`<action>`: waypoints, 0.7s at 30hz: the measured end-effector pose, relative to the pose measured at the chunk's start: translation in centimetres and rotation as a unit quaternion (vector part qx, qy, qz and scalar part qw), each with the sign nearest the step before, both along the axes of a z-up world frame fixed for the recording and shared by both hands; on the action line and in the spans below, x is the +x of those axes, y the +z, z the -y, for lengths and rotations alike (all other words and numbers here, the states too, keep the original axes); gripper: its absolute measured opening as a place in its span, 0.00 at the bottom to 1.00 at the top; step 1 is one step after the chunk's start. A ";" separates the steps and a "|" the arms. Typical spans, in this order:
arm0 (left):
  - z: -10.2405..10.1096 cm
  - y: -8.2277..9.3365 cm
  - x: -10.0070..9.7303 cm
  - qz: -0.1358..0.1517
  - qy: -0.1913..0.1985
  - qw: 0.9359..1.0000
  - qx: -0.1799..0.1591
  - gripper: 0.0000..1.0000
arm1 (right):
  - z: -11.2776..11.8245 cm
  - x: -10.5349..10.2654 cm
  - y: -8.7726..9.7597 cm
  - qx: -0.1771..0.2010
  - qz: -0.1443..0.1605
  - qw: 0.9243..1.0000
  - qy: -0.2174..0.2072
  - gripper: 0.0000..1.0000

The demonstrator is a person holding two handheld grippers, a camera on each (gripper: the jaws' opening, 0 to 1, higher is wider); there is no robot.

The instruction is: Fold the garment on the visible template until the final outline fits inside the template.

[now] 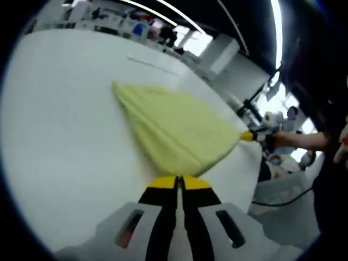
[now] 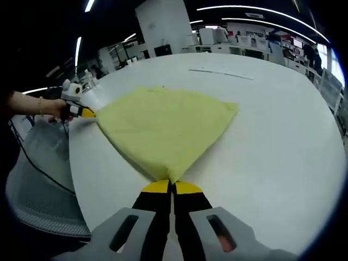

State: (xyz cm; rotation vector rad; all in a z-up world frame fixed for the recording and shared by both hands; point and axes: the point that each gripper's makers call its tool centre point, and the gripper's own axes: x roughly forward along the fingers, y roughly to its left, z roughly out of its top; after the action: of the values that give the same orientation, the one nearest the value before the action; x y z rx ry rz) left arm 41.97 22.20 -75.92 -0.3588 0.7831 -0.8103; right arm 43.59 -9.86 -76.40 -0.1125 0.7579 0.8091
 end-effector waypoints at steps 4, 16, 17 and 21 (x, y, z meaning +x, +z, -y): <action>-0.2 0.7 -0.1 0.009 -0.026 0.999 -0.019 0.00 | 0.3 0.2 0.3 0.011 -0.005 1.000 0.011 0.01; -1.0 0.1 -1.0 -0.002 -0.070 0.998 -0.007 0.00 | 0.5 -0.1 0.2 0.005 -0.019 0.999 0.037 0.01; -1.1 0.0 -1.1 -0.004 -0.072 0.997 -0.004 0.00 | 0.5 -0.1 0.2 0.006 -0.021 0.999 0.037 0.01; -1.3 -0.4 -1.4 -0.012 -0.088 0.996 0.004 0.00 | 0.7 -0.6 0.1 0.009 -0.029 0.999 0.045 0.01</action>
State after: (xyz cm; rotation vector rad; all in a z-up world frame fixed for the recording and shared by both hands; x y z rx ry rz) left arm 40.55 23.47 -76.28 -0.2951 0.8478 -0.9680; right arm 42.95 -10.55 -76.27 -0.1080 0.8042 0.9081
